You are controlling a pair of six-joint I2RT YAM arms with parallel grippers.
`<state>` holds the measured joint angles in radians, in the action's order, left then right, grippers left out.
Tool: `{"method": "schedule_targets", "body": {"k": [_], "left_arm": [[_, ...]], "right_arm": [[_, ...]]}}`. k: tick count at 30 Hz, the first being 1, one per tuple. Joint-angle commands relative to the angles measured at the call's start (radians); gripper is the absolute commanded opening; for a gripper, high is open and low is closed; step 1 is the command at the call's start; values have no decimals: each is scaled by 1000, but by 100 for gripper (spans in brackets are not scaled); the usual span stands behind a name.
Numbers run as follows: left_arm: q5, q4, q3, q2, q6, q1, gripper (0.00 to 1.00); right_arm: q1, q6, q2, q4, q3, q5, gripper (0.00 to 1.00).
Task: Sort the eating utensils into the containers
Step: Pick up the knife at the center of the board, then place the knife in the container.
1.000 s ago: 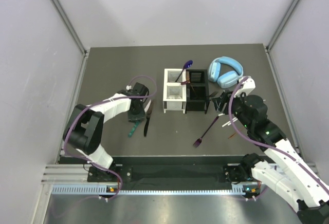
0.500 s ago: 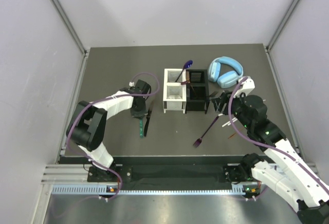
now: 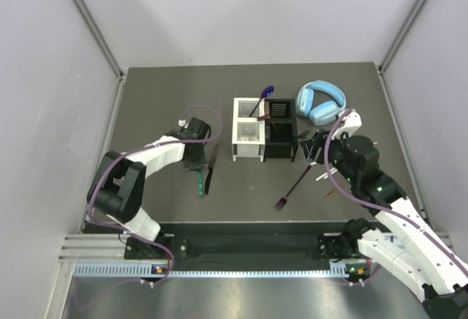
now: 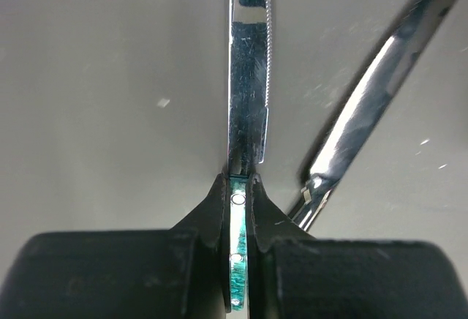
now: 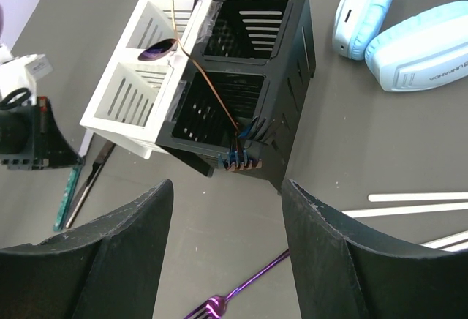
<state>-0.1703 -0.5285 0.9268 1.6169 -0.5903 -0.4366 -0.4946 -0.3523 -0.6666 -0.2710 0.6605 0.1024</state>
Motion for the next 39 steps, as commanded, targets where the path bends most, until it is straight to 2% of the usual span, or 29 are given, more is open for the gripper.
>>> {"method": "schedule_targets", "body": {"k": [1, 10, 16, 21, 28, 32, 39], "left_arm": [[-67, 13, -46, -109, -54, 6, 0], [-198, 91, -45, -417, -85, 6, 0], [-141, 271, -63, -495, -11, -7, 0], [-141, 463, -52, -482, 40, -43, 0], [-158, 724, 12, -338, 148, -160, 0], [-175, 797, 67, -279, 178, -189, 0], [-178, 812, 207, -207, 241, -205, 0]], "right_arm": [[5, -2, -4, 29, 14, -7, 61], [5, -10, -22, 33, 8, -7, 61], [5, -16, -40, 42, 1, -12, 61], [5, -19, -44, 46, -4, -9, 61], [7, -20, -63, 52, -21, -4, 61], [5, -20, -74, 50, -21, -7, 61], [5, -11, -65, 38, -24, 14, 61]]}}
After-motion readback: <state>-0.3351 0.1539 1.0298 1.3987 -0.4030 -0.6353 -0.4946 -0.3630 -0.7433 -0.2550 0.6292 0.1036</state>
